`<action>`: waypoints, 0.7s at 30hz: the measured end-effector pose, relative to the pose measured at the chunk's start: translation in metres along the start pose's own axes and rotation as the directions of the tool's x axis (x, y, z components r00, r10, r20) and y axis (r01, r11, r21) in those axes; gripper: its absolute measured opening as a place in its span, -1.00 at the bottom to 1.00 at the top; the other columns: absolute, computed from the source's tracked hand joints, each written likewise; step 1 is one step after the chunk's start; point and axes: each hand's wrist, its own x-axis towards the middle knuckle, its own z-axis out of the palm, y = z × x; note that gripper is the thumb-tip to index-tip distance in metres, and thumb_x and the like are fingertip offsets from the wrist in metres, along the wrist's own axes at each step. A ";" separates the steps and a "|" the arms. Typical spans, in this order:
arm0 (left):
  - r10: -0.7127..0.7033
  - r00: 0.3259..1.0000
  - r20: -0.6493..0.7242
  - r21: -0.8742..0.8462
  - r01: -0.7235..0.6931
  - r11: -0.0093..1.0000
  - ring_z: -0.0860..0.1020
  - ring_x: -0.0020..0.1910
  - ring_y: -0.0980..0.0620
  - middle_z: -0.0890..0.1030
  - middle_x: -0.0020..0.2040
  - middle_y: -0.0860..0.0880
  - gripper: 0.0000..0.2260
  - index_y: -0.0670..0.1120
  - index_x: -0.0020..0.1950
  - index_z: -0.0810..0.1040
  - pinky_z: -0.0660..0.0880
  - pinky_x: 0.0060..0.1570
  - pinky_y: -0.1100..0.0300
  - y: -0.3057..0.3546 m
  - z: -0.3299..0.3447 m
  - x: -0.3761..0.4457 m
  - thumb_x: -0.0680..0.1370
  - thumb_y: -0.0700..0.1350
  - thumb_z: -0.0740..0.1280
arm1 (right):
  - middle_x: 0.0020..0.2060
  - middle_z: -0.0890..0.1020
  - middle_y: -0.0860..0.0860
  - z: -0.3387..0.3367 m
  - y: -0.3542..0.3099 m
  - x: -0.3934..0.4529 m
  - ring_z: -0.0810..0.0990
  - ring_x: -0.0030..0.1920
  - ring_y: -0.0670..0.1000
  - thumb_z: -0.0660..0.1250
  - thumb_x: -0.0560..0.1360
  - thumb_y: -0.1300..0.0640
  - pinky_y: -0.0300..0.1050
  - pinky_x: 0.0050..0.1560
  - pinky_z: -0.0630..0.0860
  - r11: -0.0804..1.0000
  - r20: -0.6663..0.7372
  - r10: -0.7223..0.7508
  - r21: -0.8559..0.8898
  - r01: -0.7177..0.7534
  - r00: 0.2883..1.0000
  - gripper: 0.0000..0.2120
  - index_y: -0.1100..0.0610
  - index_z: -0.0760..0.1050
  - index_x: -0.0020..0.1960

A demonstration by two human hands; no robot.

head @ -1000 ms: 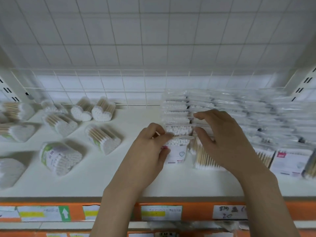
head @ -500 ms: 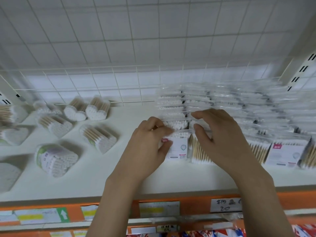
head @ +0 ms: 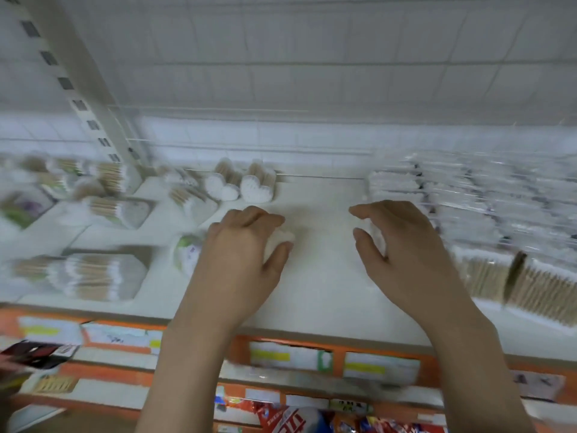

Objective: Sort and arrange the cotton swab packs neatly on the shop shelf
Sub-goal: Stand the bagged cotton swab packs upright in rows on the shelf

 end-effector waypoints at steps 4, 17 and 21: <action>-0.098 0.994 -0.053 0.051 0.101 0.994 0.54 -0.04 -0.21 0.61 -0.01 -0.10 -0.76 -0.15 0.09 0.60 0.49 -0.07 -0.12 -0.058 -0.045 -0.030 0.46 -0.10 0.39 | 0.08 0.58 0.02 0.035 -0.059 0.009 0.44 0.18 0.06 0.26 0.52 0.20 -0.15 0.12 0.25 0.999 0.022 -0.045 0.015 0.045 0.999 -0.74 0.13 0.51 0.20; -0.372 0.920 -0.120 0.099 0.384 0.918 0.55 -0.02 -0.12 0.60 0.00 -0.04 -0.73 -0.09 0.17 0.57 0.45 0.02 -0.04 -0.254 -0.204 -0.143 0.50 -0.05 0.34 | 0.11 0.53 -0.03 0.146 -0.301 0.023 0.37 0.21 -0.04 0.25 0.52 0.16 -0.20 0.22 0.26 0.973 0.076 -0.205 0.120 0.195 0.976 -0.73 0.09 0.49 0.22; -0.400 0.912 -0.094 0.086 0.408 0.909 0.55 0.03 -0.11 0.60 -0.01 -0.06 -0.73 -0.11 0.16 0.58 0.46 0.03 -0.03 -0.292 -0.225 -0.164 0.50 -0.06 0.34 | 0.13 0.54 -0.02 0.167 -0.344 0.022 0.39 0.21 0.00 0.26 0.51 0.17 -0.08 0.21 0.32 0.975 0.124 -0.210 0.101 0.198 0.970 -0.73 0.09 0.50 0.21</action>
